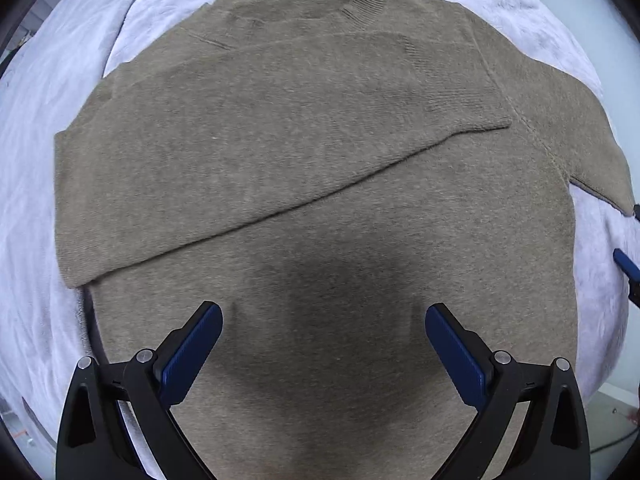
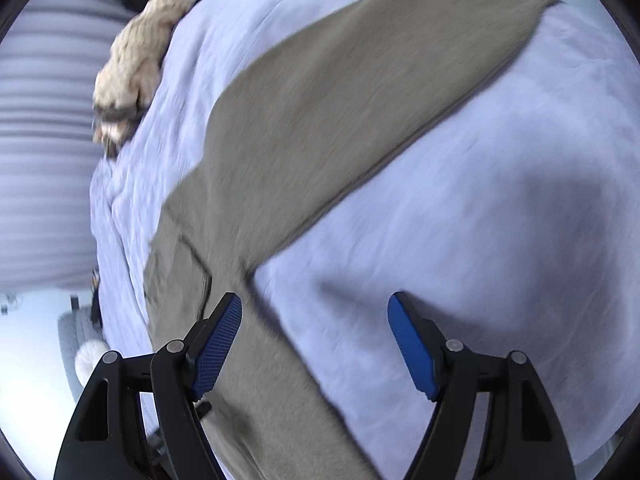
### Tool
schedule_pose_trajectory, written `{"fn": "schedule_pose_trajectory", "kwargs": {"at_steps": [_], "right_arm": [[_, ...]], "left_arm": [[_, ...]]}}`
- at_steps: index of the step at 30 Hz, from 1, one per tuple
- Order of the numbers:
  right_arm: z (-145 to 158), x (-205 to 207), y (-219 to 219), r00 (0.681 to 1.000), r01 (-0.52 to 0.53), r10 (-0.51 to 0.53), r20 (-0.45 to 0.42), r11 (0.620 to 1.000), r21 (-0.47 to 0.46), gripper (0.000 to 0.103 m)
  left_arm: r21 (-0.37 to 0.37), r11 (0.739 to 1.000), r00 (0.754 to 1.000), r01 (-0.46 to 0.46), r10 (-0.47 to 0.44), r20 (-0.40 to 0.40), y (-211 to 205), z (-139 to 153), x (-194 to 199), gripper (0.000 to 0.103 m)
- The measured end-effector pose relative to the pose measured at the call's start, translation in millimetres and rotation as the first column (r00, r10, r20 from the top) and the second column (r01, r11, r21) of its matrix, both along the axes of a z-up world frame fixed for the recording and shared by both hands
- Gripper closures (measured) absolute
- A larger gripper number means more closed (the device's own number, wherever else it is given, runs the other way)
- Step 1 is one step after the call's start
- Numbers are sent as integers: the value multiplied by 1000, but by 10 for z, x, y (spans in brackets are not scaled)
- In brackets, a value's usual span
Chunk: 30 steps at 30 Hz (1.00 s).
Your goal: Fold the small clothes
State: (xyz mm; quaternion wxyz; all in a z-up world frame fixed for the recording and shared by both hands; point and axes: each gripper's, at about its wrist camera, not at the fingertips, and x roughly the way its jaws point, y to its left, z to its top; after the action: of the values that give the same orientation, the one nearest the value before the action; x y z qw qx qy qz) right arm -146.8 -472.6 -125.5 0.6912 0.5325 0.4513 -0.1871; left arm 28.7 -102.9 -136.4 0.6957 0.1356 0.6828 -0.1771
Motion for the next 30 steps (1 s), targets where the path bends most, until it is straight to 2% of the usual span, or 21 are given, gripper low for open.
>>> {"fn": "schedule_pose_trajectory", "kwargs": {"at_steps": [6,10,15,18,19,20,21,22,23,24,25,30], "right_arm": [[-81,-233,-636,982,179,-180,58,984,23,24],[-162,-345,-1006,948,286,-294,120,955,77,24],[-262,-367,-1326,908,353,-375,186,925,140,24],[-344,-397,-1432,872,402,-443,211,891,211,25],[-394,-414,-1464,851,424,-478,217,870,253,34],[-434,-433,-1491,833,440,-506,223,850,289,59],[-490,-444,-1506,814,450,-534,229,828,334,72],[-554,-453,-1513,795,454,-560,234,805,383,92],[-587,-459,-1508,778,454,-577,247,789,415,96],[-592,-448,-1500,768,446,-583,264,783,433,96],[-559,-417,-1485,767,424,-571,292,794,436,96],[-220,-14,-1336,778,223,-424,463,876,428,96]], "left_arm": [[-20,1000,1000,-2,3,16,-301,46,-21,1],[-43,999,1000,-6,7,21,-566,79,8,1],[-78,997,999,-10,13,37,-940,113,84,1],[-97,995,998,-15,20,52,-1201,86,176,1],[-104,994,998,-16,22,55,-1243,110,190,1],[-111,994,998,-19,26,58,-1294,135,207,1],[-117,993,998,-23,30,61,-1332,150,228,1],[-123,992,997,-25,33,64,-1380,162,256,1],[-127,992,997,-27,36,68,-1404,176,285,1],[-131,991,996,-30,40,75,-1423,200,319,1],[-137,990,996,-30,42,81,-1255,260,403,1],[-178,982,992,-70,87,95,-1103,363,523,1]]}}
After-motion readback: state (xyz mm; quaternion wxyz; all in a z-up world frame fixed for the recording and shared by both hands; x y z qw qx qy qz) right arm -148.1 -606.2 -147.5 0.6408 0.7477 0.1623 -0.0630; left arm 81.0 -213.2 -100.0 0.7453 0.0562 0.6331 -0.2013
